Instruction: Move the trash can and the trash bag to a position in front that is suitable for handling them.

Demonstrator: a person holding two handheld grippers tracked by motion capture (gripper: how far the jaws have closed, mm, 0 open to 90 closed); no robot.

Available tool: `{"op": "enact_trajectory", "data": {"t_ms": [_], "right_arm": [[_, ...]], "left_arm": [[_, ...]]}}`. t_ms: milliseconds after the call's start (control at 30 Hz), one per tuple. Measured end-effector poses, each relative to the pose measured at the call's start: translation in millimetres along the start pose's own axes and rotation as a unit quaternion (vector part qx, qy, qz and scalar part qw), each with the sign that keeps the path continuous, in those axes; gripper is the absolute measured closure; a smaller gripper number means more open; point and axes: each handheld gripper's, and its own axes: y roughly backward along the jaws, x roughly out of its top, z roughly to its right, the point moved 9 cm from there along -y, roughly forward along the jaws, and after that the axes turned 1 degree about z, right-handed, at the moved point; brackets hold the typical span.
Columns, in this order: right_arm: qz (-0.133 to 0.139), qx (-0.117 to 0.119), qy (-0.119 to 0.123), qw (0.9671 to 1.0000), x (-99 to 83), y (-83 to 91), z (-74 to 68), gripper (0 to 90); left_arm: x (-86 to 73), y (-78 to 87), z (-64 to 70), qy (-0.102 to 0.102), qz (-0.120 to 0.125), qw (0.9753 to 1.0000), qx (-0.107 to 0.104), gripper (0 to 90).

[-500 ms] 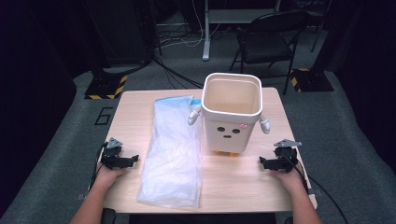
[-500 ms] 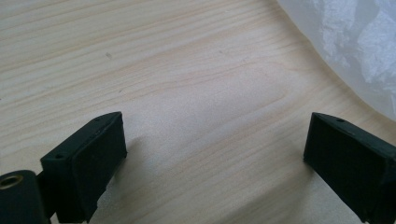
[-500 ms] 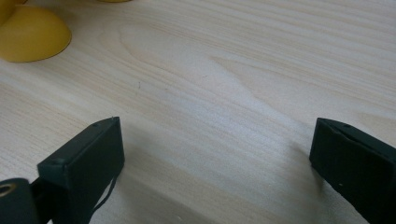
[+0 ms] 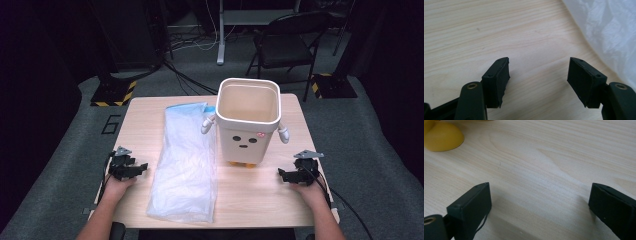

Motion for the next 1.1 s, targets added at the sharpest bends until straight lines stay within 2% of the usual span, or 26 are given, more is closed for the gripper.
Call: {"op": "enact_trajectory", "data": {"t_ms": [33, 67, 100, 200, 267, 333, 400, 467, 600, 667, 767, 833, 867, 900, 967, 1100], "right_arm": [[0.002, 0.0, 0.005, 1.0, -0.1, 0.3, 0.5, 4.4], [0.002, 0.0, 0.005, 1.0, -0.1, 0.3, 0.5, 4.4], [0.002, 0.0, 0.004, 1.0, -0.1, 0.3, 0.4, 4.3], [0.0, -0.001, 0.002, 1.0, -0.3, 0.2, 0.0, 4.3], [0.001, -0.002, 0.001, 1.0, -0.3, 0.2, -0.2, 4.2], [0.003, -0.005, -0.004, 1.0, 0.4, -0.3, -0.5, 4.2], [0.004, -0.005, -0.002, 1.0, 0.7, -0.5, -0.1, 4.2], [0.003, -0.005, -0.003, 1.0, 0.7, -0.5, -0.4, 4.2], [0.002, -0.001, 0.01, 1.0, 0.3, -0.5, 0.5, 4.1], [0.002, -0.001, 0.01, 0.9999, 0.3, -0.5, 0.5, 4.2], [0.001, 0.0, 0.007, 1.0, 0.0, -0.3, -0.7, 4.2], [0.003, -0.003, -0.002, 1.0, 1.1, -1.1, -1.4, 4.2], [0.0, 0.0, 0.003, 1.0, 0.4, -0.5, -1.4, 4.2], [0.001, -0.001, 0.002, 1.0, 0.6, -0.6, -1.4, 4.2], [0.001, -0.001, 0.002, 1.0, 0.5, -0.6, -1.5, 4.2], [0.001, -0.002, 0.001, 1.0, 0.7, -0.8, -1.5, 4.2]], "left_arm": [[5.1, 1.2, 7.3, 0.007, 0.006, 0.9999, -0.008, 33.8], [5.1, 1.2, 7.3, 0.007, 0.006, 0.9999, -0.008, 33.8], [9.8, 2.5, 17.4, 0.006, 0.014, 0.9997, -0.021, 33.8], [14.0, 3.1, 33.3, -0.015, 0.019, 0.999, -0.036, 33.8], [14.6, 3.2, 38.0, -0.023, 0.018, 0.9988, -0.04, 33.8], [16.8, 1.3, 50.9, -0.034, 0.019, 0.9974, -0.061, 33.8], [16.6, -1.4, 58.4, -0.031, 0.017, 0.9961, -0.08, 33.7], [16.1, -4.2, 61.4, -0.033, 0.013, 0.9963, -0.078, 31.6], [14.5, -9.7, 65.0, -0.015, 0.004, 0.9957, -0.091, 31.7], [13.8, -11.0, 65.5, -0.013, 0.0, 0.9957, -0.091, 32.0], [11.4, -15.5, 69.4, -0.03, -0.009, 0.9964, -0.079, 32.0], [9.9, -18.8, 72.5, -0.053, -0.013, 0.9963, -0.067, 32.0], [8.0, -20.6, 74.9, -0.06, -0.02, 0.9959, -0.064, 32.0], [7.9, -21.5, 76.3, -0.076, -0.019, 0.9953, -0.057, 31.7], [7.8, -22.2, 78.7, -0.097, -0.016, 0.9941, -0.047, 36.8], [8.1, -21.1, 80.9, -0.102, -0.012, 0.9933, -0.053, 51.6]]}}
